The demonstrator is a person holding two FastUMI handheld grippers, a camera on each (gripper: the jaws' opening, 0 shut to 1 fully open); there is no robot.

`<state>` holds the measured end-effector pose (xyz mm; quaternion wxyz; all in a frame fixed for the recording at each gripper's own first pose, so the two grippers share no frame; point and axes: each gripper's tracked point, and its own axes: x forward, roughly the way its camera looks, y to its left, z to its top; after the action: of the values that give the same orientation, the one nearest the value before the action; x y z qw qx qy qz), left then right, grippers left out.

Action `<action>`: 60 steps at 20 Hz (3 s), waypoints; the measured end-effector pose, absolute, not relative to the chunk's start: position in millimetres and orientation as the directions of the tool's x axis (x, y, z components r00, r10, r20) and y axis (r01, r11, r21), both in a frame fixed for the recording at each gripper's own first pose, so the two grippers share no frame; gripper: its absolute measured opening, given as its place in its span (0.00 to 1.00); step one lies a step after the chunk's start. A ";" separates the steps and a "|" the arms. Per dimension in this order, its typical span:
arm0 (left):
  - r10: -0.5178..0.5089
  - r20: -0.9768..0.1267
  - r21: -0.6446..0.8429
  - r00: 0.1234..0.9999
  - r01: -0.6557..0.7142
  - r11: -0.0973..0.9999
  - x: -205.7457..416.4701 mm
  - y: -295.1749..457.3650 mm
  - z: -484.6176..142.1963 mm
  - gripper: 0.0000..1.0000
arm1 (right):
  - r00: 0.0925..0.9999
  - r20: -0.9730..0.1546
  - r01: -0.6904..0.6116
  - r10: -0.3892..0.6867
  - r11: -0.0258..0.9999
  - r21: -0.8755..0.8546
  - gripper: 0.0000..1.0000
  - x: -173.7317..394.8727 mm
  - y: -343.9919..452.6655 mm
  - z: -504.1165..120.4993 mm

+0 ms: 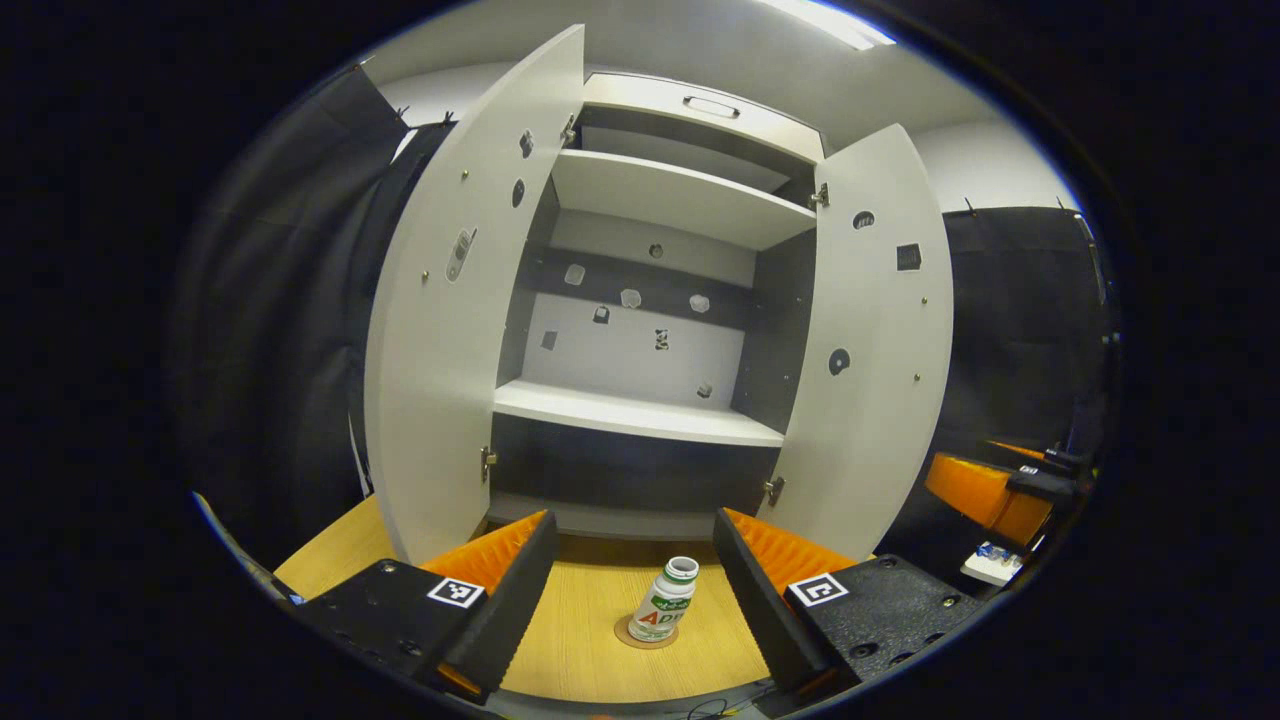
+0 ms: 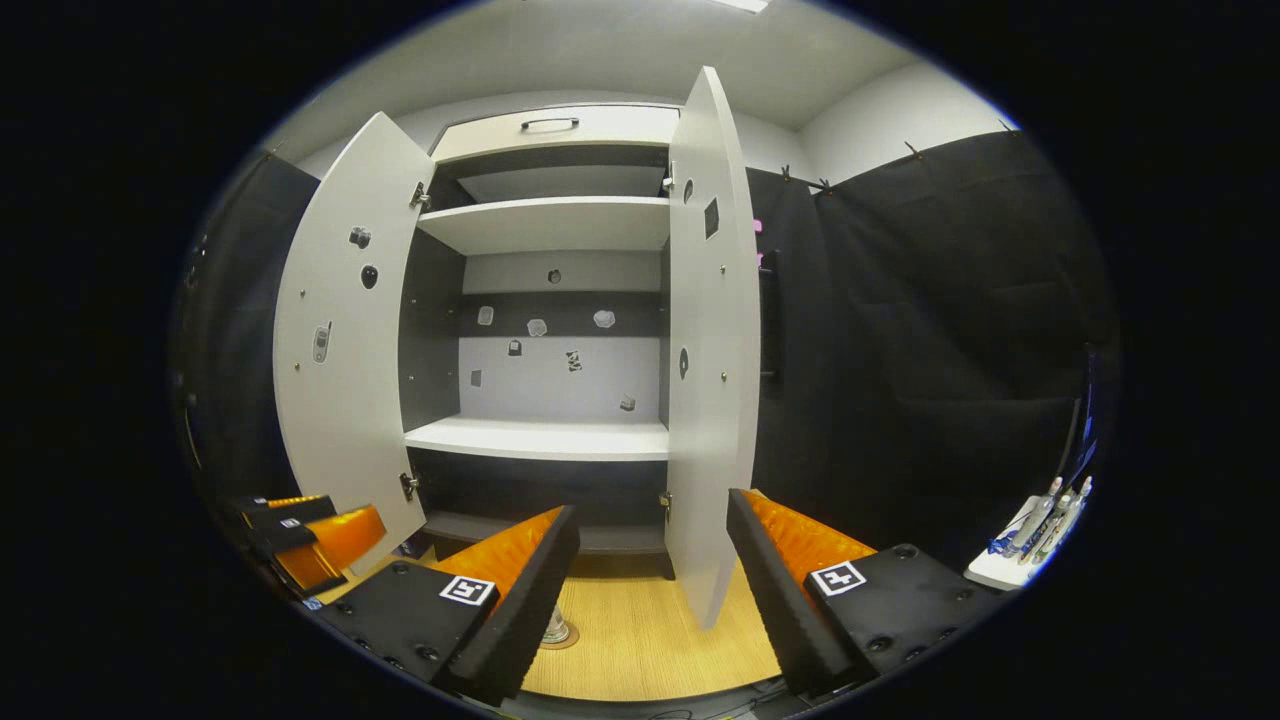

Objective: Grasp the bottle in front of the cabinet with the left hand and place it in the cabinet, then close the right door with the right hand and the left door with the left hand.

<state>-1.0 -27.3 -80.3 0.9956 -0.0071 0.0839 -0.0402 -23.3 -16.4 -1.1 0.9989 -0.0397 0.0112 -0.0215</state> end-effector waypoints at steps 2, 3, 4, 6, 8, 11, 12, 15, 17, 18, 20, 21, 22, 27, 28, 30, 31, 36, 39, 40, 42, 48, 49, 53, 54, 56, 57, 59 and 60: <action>-0.097 -0.214 -0.024 0.972 0.094 0.995 1.3 -34.0 -102.4 0.95 | 0.998 -0.020 0.055 -0.057 0.995 -0.085 0.98 -23.8 -22.4 -0.1; -0.100 -0.237 -0.026 0.966 0.097 0.995 3.5 -36.6 -113.4 0.96 | 0.998 -0.020 0.062 -0.064 0.994 -0.088 0.98 -24.9 -25.6 0.8; -0.108 -0.259 -0.030 0.960 0.103 0.994 4.7 -40.7 -122.8 0.95 | 0.997 -0.021 0.069 -0.071 0.994 -0.089 0.98 -25.8 -29.3 1.1; -0.128 -0.305 -0.039 0.944 0.122 0.992 5.7 -48.8 -144.8 0.96 | 0.996 -0.024 0.085 -0.087 0.992 -0.089 0.98 -26.9 -38.0 0.6; -0.148 -0.350 -0.035 0.925 0.145 0.989 9.2 -57.8 -166.0 0.96 | 0.994 -0.033 0.100 -0.104 0.991 -0.088 0.98 -28.0 -47.3 -1.2; -0.156 -0.429 -0.023 0.890 0.162 0.986 16.4 -66.0 -203.1 0.96 | 0.991 -0.042 0.122 -0.126 0.989 -0.079 0.98 -27.6 -62.1 -1.8; -0.159 -0.451 -0.025 0.878 0.166 0.986 19.2 -70.0 -214.5 0.96 | 0.990 -0.043 0.129 -0.133 0.989 -0.078 0.98 -26.7 -67.3 -1.7; -0.152 -0.510 -0.020 0.847 0.165 0.986 27.4 -73.4 -243.5 0.96 | 0.987 -0.049 0.151 -0.155 0.985 -0.081 0.98 -24.0 -84.6 -3.0; -0.139 -0.539 -0.005 0.831 0.162 0.987 37.1 -75.0 -262.7 0.96 | 0.984 -0.060 0.163 -0.168 0.984 -0.078 0.98 -21.0 -95.5 -5.4; -0.131 -0.550 0.003 0.825 0.158 0.987 41.0 -75.6 -271.6 0.96 | 0.983 -0.065 0.169 -0.174 0.983 -0.073 0.99 -19.0 -101.3 -6.7; -0.100 -0.578 0.029 0.810 0.142 0.989 49.6 -72.7 -289.6 0.96 | 0.979 -0.077 0.183 -0.188 0.981 -0.066 0.98 -16.0 -114.3 -9.3; -0.085 -0.592 0.037 0.801 0.133 0.990 54.3 -71.0 -298.1 0.96 | 0.977 -0.082 0.193 -0.197 0.979 -0.064 0.98 -14.2 -121.0 -9.9; -0.073 -0.605 0.041 0.793 0.123 0.992 57.3 -70.1 -306.9 0.96 | 0.975 -0.087 0.201 -0.206 0.977 -0.064 0.98 -12.8 -128.3 -10.8; -0.037 -0.640 0.053 0.768 0.092 0.994 76.1 -69.0 -336.4 0.96 | 0.965 -0.111 0.232 -0.239 0.970 -0.070 0.98 -3.7 -159.6 -18.6; -0.028 -0.642 0.059 0.766 0.086 0.995 80.4 -68.7 -340.1 0.96 | 0.963 -0.117 0.235 -0.242 0.970 -0.070 0.98 -1.3 -164.4 -20.7; -0.009 -0.647 0.067 0.763 0.069 0.995 88.4 -67.9 -345.7 0.96 | 0.961 -0.128 0.237 -0.245 0.969 -0.070 0.98 4.5 -174.2 -23.4; -0.008 -0.653 0.064 0.758 0.065 0.996 91.4 -68.3 -348.6 0.96 | 0.960 -0.133 0.238 -0.245 0.969 -0.071 0.98 7.3 -178.8 -25.8; -0.002 -0.647 0.077 0.762 0.068 0.995 102.2 -73.7 -337.0 0.80 | 0.963 -0.148 0.220 -0.227 0.974 -0.061 0.99 18.3 -191.3 -29.7; -0.012 -0.637 0.082 0.771 0.083 0.993 106.3 -81.2 -310.1 0.80 | 0.968 -0.155 0.188 -0.195 0.980 -0.058 0.99 28.0 -194.9 -31.2; -0.017 -0.634 0.080 0.773 0.087 0.993 108.0 -84.3 -298.8 0.79 | 0.971 -0.156 0.176 -0.183 0.983 -0.059 0.99 32.0 -195.5 -32.2; -0.044 -0.639 0.061 0.768 0.108 0.992 112.9 -91.1 -273.5 0.79 | 0.975 -0.160 0.147 -0.154 0.988 -0.056 0.99 37.4 -195.8 -32.5; -0.106 -0.568 0.041 0.816 0.157 0.987 146.8 -105.8 -169.7 0.79 | 0.985 -0.145 0.084 -0.089 0.996 -0.042 0.99 49.9 -193.3 -24.6; -0.109 -0.549 0.049 0.828 0.163 0.985 154.8 -106.9 -151.9 0.79 | 0.987 -0.139 0.079 -0.084 0.996 -0.040 0.99 52.1 -196.1 -23.1; -0.115 -0.479 0.114 0.870 0.191 0.975 193.5 -110.1 -92.6 0.79 | 0.988 -0.129 0.081 -0.082 0.997 -0.013 0.99 54.0 -205.2 -21.8; -0.114 -0.463 0.133 0.879 0.196 0.972 205.4 -110.0 -80.9 0.79 | 0.988 -0.126 0.086 -0.085 0.996 -0.003 0.99 54.5 -208.2 -20.9; -0.110 -0.440 0.147 0.891 0.192 0.970 220.5 -113.1 -61.6 0.78 | 0.989 -0.123 0.090 -0.087 0.996 0.017 0.98 56.1 -212.1 -19.1; -0.114 -0.430 0.141 0.896 0.191 0.971 232.1 -111.8 -52.8 0.79 | 0.988 -0.121 0.094 -0.091 0.995 0.021 0.98 55.2 -214.2 -17.9; -0.107 -0.410 0.141 0.906 0.179 0.974 263.7 -106.7 -41.2 0.78 | 0.988 -0.117 0.103 -0.101 0.995 0.016 0.98 54.3 -217.3 -15.8; -0.097 -0.404 0.146 0.910 0.169 0.975 273.0 -103.7 -38.3 0.79 | 0.987 -0.117 0.110 -0.108 0.994 0.012 0.99 54.5 -219.2 -15.1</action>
<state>273.0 -103.7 -38.3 0.9731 0.0890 0.2011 -0.0684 54.5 -219.2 -15.1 0.9968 0.0092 0.0582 -0.0548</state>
